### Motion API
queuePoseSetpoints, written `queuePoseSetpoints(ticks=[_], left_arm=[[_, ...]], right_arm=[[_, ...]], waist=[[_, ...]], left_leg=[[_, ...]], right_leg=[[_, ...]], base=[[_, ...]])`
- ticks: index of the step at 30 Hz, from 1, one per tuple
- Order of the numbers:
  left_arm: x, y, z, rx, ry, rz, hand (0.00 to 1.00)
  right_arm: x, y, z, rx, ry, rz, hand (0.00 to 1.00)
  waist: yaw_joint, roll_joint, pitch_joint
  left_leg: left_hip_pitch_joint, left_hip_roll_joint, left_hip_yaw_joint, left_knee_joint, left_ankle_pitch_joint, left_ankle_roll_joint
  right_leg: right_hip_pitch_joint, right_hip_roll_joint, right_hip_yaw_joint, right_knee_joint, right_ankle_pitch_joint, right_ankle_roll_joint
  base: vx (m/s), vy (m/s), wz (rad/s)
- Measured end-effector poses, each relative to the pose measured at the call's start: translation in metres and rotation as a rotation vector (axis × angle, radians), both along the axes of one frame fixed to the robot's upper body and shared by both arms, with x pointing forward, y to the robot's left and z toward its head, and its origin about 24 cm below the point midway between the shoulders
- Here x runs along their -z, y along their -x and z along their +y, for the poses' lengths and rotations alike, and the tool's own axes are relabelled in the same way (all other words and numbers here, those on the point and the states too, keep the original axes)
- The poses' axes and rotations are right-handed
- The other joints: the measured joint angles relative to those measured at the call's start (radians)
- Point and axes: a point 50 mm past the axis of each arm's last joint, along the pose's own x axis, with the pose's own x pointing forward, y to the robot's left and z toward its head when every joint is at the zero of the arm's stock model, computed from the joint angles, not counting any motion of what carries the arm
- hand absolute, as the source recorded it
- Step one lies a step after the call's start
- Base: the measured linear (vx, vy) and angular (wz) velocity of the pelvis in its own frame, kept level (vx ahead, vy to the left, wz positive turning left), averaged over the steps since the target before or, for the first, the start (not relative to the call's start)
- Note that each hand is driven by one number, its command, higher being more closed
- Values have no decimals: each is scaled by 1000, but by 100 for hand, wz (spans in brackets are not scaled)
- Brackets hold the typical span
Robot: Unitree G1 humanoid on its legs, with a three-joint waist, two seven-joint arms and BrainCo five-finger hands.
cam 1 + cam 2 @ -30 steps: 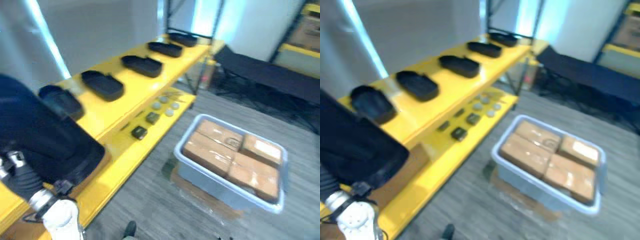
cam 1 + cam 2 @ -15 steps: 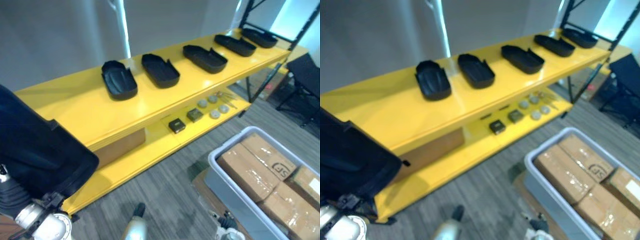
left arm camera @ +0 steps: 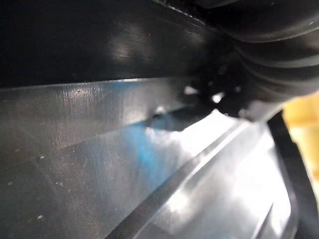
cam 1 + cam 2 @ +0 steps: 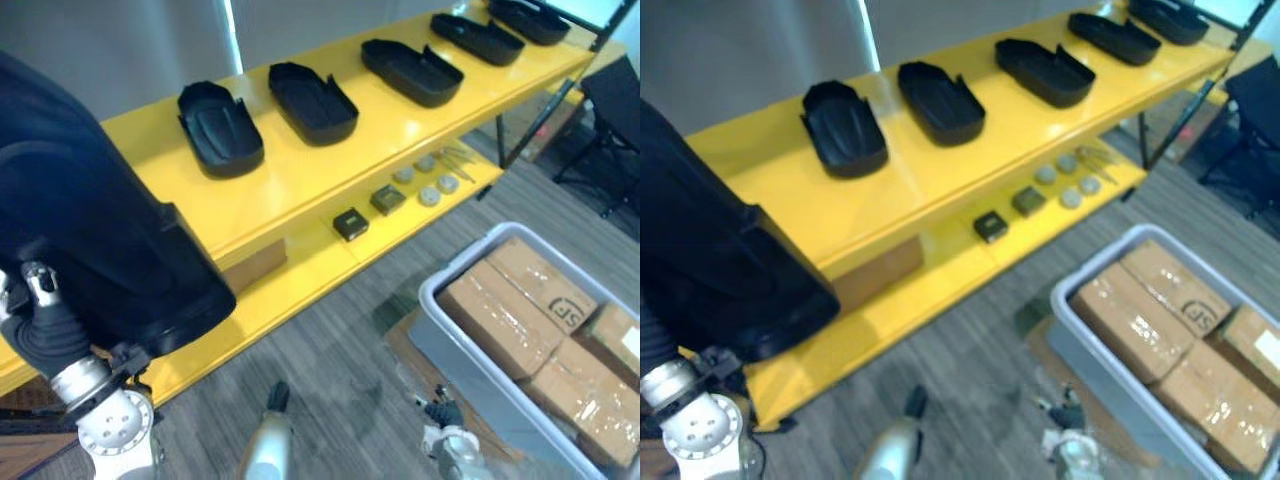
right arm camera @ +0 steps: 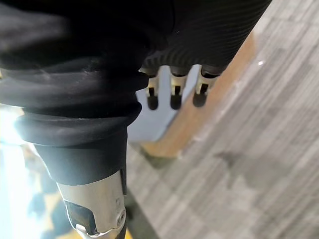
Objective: Walk over and take plastic housings, then place them on the shelf
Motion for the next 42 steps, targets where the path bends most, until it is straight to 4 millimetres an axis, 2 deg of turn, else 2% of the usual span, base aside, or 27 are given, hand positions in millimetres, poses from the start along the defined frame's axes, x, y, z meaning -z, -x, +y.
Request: queuePoseSetpoints(ticks=[1,2,3,4,5,6,7,8,9,11,13,15,17,18,19,20,21,22,23,24,25,27,29,31,35,39,42], left_arm=[[-1,0,0,-3,1,-6,100],[-3,-1,0,-1,-5,-16,100],[-5,-1,0,1,-17,-22,100],[-4,1,0,-6,-18,-15,100],[-5,-4,-4,22,-21,-13,100],[-8,-4,-8,40,-42,-23,100],[-15,-2,-10,53,-72,-44,100],[-19,-1,-10,56,-90,-56,100],[-22,0,-8,49,-109,-66,100],[-20,0,-5,28,-100,-58,100],[-15,-3,-4,26,-85,-40,100],[-11,-9,-3,27,-63,-33,100],[-3,-24,-9,65,-29,-14,100],[-1,-25,-10,64,-30,2,100],[4,-21,-6,34,-48,40,100],[10,-17,-5,7,-41,68,100],[14,-15,-6,-1,-23,81,100],[20,-12,-7,-14,3,99,100],[22,-11,-8,-18,9,104,100],[21,-12,-8,-17,12,98,100],[19,-15,-10,-13,18,80,100],[16,-18,-11,-8,28,61,100],[16,-20,-12,-4,37,53,100],[18,-21,-12,0,36,67,100],[28,-22,-9,1,43,140,100],[35,-13,-1,-38,41,193,100],[37,-3,11,-99,32,221,100]], right_arm=[[1,3,1,2,-2,7,0],[2,6,3,8,-11,13,0],[4,9,6,20,-22,20,0],[3,14,0,24,-6,25,0],[1,17,-2,12,13,16,0],[2,18,-2,-2,23,23,0],[2,17,3,-10,14,22,0],[2,16,7,-9,5,20,0],[1,11,14,-14,-12,10,0],[0,6,19,-5,-29,-3,0],[-2,2,19,-25,-8,-12,0],[-9,-5,14,-55,75,-39,0],[-22,-14,3,-77,226,-89,0],[-26,-17,1,-82,266,-100,0],[-36,-24,0,-97,335,-145,0],[-48,-31,-3,-144,415,-202,0],[-54,-35,-7,-168,453,-232,0],[-71,-45,-13,-212,527,-304,0],[-85,-51,-15,-229,565,-370,0],[-99,-57,-17,-245,598,-437,0],[-117,-64,-18,-256,629,-532,0],[-139,-72,-15,-263,650,-657,0],[-150,-74,-9,-280,647,-719,0],[-152,-71,-3,-280,629,-743,0],[-144,-58,7,-295,605,-735,0],[-135,-44,5,-224,605,-711,0],[-112,-27,-16,-69,589,-584,0]], waist=[[0,-1,0],[0,-17,6],[-3,-44,10],[-2,-25,8],[-20,-5,2],[-27,3,-5],[-30,16,-3],[-32,14,-4],[-36,11,-5],[-38,16,-3],[-45,23,-6],[-66,33,-8],[-89,25,-17],[-91,24,-17],[-92,12,-24],[-98,27,-42],[-96,54,-54],[-87,100,-68],[-88,128,-83],[-92,139,-90],[-105,137,-90],[-116,136,-89],[-118,131,-90],[-126,119,-85],[-135,76,-95],[-137,79,-99],[-139,84,-103]], left_leg=[[-2,-3,1,3,-7,-3],[-1,-17,31,22,-31,22],[-3,-37,85,126,-97,79],[17,-41,119,207,-165,82],[43,-50,104,210,-206,65],[73,-55,89,193,-211,72],[118,-52,72,164,-218,80],[138,-51,55,149,-220,85],[176,-52,34,127,-227,98],[252,-55,14,71,-227,113],[299,-63,-16,33,-223,106],[303,-71,-61,34,-228,93],[304,-96,-134,42,-241,68],[314,-98,-135,43,-249,56],[336,-99,-134,54,-272,26],[335,-79,-146,87,-308,-2],[329,-54,-160,100,-322,-17],[329,1,-164,98,-330,-29],[330,31,-159,88,-327,-33],[329,50,-142,73,-311,-47],[331,66,-65,55,-281,-45],[333,86,94,28,-252,-26],[343,93,174,-23,-240,-18],[357,83,165,-74,-221,-17],[386,58,143,-121,-196,-12],[404,44,142,-166,-173,-4],[436,39,142,-188,-168,-4]], right_leg=[[-5,-7,-6,23,-17,-12],[-8,-44,-23,54,-52,-69],[10,-76,-25,91,-54,-80],[4,-94,-14,183,-51,-108],[-33,-140,17,379,-9,-153],[-92,-169,70,512,72,-192],[-146,-176,140,629,220,-202],[-170,-172,178,683,263,-183],[-233,-156,232,829,195,-154],[-298,-117,248,898,41,-140],[-337,-85,241,789,-40,-138],[-373,-40,311,589,-62,-129],[-395,-2,499,394,-22,-70],[-393,-1,511,367,-9,-58],[-381,-6,497,307,85,-71],[-346,5,475,288,48,-25],[-331,31,457,264,41,-26],[-297,82,423,211,54,-47],[-271,111,402,167,65,-63],[-246,125,374,136,71,-73],[-222,127,349,112,75,-79],[-200,126,312,87,79,-85],[-196,126,297,66,82,-84],[-174,124,276,26,99,-80],[-126,108,246,-25,114,-75],[-121,96,233,-27,114,-75],[-95,92,227,-33,114,-75]], base=[[-19,50,27],[9,126,29],[71,132,18],[205,228,54],[209,174,68],[241,227,84],[173,113,41],[274,119,34],[300,95,31],[332,96,32],[306,5,54],[278,-83,86],[264,-229,118],[278,-374,83],[235,-366,45],[195,-311,31],[238,-361,20],[272,-369,13],[258,-339,25],[177,-215,47],[124,-156,51],[96,-128,50],[57,-37,31],[33,23,24],[44,40,25],[23,23,9],[11,10,4]])
